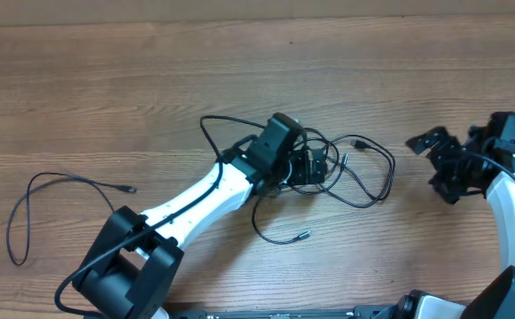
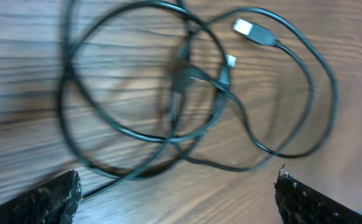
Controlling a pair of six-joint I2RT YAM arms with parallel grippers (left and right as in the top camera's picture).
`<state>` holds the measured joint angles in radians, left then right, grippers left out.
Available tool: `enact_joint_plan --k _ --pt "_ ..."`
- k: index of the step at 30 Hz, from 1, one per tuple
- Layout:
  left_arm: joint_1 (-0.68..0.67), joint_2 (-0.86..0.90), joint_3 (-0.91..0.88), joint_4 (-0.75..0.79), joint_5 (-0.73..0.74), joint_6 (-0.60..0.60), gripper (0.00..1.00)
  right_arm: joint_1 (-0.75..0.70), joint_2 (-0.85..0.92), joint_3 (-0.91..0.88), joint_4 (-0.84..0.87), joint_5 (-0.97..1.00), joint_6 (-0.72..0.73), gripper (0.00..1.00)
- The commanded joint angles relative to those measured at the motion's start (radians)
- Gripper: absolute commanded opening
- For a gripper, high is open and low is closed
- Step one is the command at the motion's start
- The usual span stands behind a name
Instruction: Untangle cables
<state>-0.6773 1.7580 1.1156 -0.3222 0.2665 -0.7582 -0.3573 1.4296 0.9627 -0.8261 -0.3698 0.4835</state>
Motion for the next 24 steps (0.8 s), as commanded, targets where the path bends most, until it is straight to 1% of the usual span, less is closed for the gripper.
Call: enact_joint_plan --k 1,4,7,9,10,14,17,23,24 --pt "0.019 -0.027 0.016 -0.023 -0.041 0.018 1.00 0.042 -0.013 -0.018 -0.002 0.083 -0.074 1.00" --pt "0.019 -0.027 0.016 -0.034 -0.041 0.018 1.00 0.079 -0.013 -0.072 0.062 0.108 -0.100 0.98" --pt "0.019 -0.027 0.016 -0.046 -0.045 0.018 1.00 0.112 -0.013 -0.145 0.159 0.107 -0.100 0.93" --pt "0.020 -0.027 0.016 -0.064 -0.046 0.018 1.00 0.129 -0.012 -0.190 0.214 0.105 -0.099 0.84" --pt "0.020 -0.027 0.016 -0.069 -0.046 0.018 0.99 0.133 -0.012 -0.203 0.225 0.098 -0.099 0.82" --pt "0.020 -0.027 0.016 -0.120 -0.046 0.018 1.00 0.148 -0.012 -0.267 0.292 0.041 -0.100 0.63" --pt "0.017 -0.027 0.016 -0.165 -0.069 0.018 1.00 0.158 -0.012 -0.322 0.369 0.002 -0.100 0.53" --pt "0.015 -0.025 0.014 -0.206 -0.092 0.018 1.00 0.181 -0.012 -0.438 0.528 -0.081 -0.099 0.50" --pt "0.015 -0.025 0.011 -0.205 -0.092 0.018 0.99 0.183 -0.012 -0.454 0.548 -0.079 -0.096 0.45"
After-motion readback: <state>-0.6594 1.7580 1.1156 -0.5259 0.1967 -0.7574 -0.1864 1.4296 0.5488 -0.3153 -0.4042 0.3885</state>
